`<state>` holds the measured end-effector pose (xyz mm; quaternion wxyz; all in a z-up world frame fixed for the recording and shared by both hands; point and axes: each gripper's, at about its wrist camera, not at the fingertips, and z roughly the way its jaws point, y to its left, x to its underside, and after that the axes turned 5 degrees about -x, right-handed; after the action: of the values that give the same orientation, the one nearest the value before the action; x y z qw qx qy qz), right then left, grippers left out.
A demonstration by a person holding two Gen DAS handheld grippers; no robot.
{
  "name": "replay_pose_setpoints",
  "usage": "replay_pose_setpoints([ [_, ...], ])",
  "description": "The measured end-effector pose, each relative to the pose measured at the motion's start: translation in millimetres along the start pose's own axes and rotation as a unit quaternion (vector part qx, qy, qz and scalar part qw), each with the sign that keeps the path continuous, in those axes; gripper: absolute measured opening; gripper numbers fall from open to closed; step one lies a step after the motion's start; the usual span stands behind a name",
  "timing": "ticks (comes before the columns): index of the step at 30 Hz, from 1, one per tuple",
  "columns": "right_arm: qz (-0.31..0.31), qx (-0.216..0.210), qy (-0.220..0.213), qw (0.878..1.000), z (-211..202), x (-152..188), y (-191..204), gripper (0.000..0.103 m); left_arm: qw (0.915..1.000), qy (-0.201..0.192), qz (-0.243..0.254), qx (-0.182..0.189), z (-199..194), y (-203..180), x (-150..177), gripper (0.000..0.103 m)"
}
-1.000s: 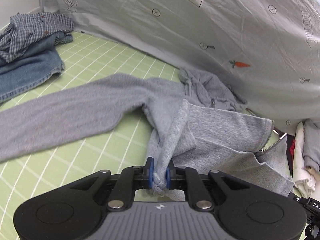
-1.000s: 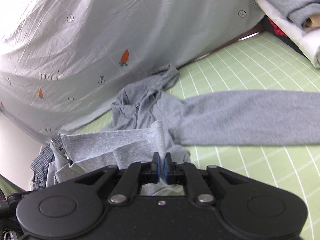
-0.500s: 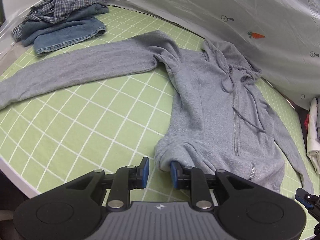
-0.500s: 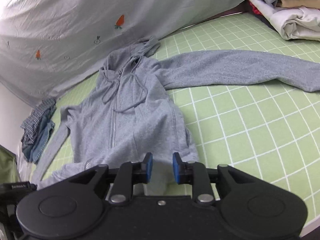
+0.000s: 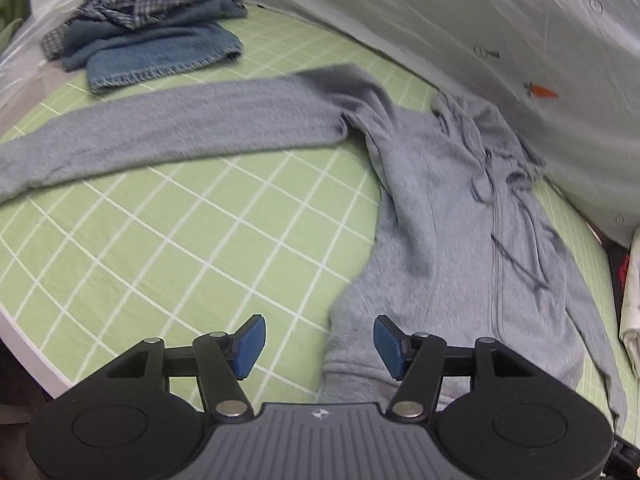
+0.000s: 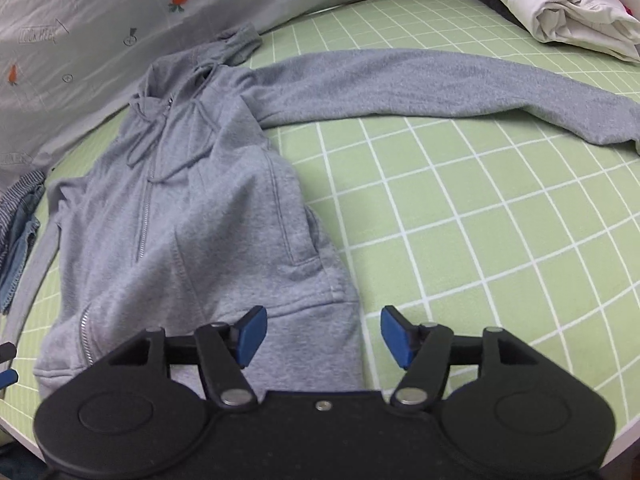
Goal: Fold clothes
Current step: 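Release the hoodie with both grippers and pull back above it, then reach the right gripper to the hoodie sleeve cuff and close on it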
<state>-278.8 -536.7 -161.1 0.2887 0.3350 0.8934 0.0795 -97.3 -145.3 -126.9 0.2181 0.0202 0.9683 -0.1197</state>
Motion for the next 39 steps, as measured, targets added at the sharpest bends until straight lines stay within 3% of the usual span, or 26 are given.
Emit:
replay_pose_setpoints([
  [2,0.002,0.002,-0.001,1.0,1.1,0.1,1.5,0.075,0.9999,0.011,0.009,0.005,11.8,-8.6,5.9,0.061],
  [4,-0.001,-0.007,0.002,1.0,1.5,-1.0,3.6,0.068,0.9992,0.024,0.016,0.028,17.6,-15.1,7.2,0.058],
  [5,-0.003,-0.012,0.003,1.0,1.6,-1.5,4.7,0.044,0.9985,0.031,0.022,0.04,18.5,-17.8,6.8,0.054],
  [6,-0.004,-0.017,0.005,1.0,0.5,-1.7,5.9,0.013,0.9977,0.036,0.03,0.049,17.9,-20.0,5.9,0.031],
  [7,-0.005,-0.021,0.007,1.0,-1.1,-1.7,7.1,0.006,0.9968,0.042,0.038,0.057,17.2,-22.3,5.0,0.016],
  [9,0.008,-0.035,0.007,0.999,-9.1,-2.3,7.1,0.006,0.9957,0.046,0.039,0.071,10.0,-22.7,1.9,0.012],
  [12,0.089,-0.095,-0.013,0.991,-44.0,-3.1,-8.2,0.005,0.9952,0.041,0.015,0.087,-10.2,-13.3,-5.7,0.012],
  [14,0.138,-0.11,-0.015,0.984,-57.3,2.4,-19.7,0.005,0.9956,0.041,-0.006,0.084,-18.1,-5.3,-8.7,0.012],
  [18,0.083,-0.002,0.03,0.996,-37.3,15.1,-10.7,0.005,0.9964,0.055,0.059,-0.024,5.0,-15.8,-1.0,0.027],
  [20,0.068,0.023,0.033,0.997,-34.5,17.8,-3.4,0.011,0.9953,0.038,0.085,-0.027,3.2,-25.5,-2.6,0.029],
  [21,0.072,0.019,0.023,0.997,-38.1,17.9,-1.5,0.032,0.9948,0.027,0.096,-0.02,0.6,-29.8,-4.0,0.038],
  [22,0.072,0.021,0.011,0.997,-41.9,17.7,-0.3,0.044,0.9941,0.015,0.107,-0.012,-1.9,-34.2,-5.4,0.054],
  [23,0.07,0.026,-0.001,0.997,-45.3,17.6,0.8,0.056,0.993,0.002,0.118,-0.005,-4.6,-39.5,-7.1,0.062],
  [24,0.068,0.031,-0.012,0.997,-48.7,17.5,1.9,0.059,0.9914,-0.011,0.13,0.0,-7.2,-46.2,-9.2,0.07],
  [27,0.064,0.051,-0.022,0.996,-48.9,14.0,-4.2,0.076,0.9867,-0.038,0.158,0.0,-15.5,-68.9,-14.7,0.07],
  [32,0.079,0.041,-0.04,0.995,-49.4,-8.2,-33.5,0.088,0.9842,-0.081,0.156,0.018,-36.6,-107.4,-5.7,0.08],
  [39,0.061,0.058,-0.064,0.994,-58.2,-55.1,-108.4,0.089,0.9879,-0.105,0.114,0.007,-52.0,-173.3,30.4,0.084],
])
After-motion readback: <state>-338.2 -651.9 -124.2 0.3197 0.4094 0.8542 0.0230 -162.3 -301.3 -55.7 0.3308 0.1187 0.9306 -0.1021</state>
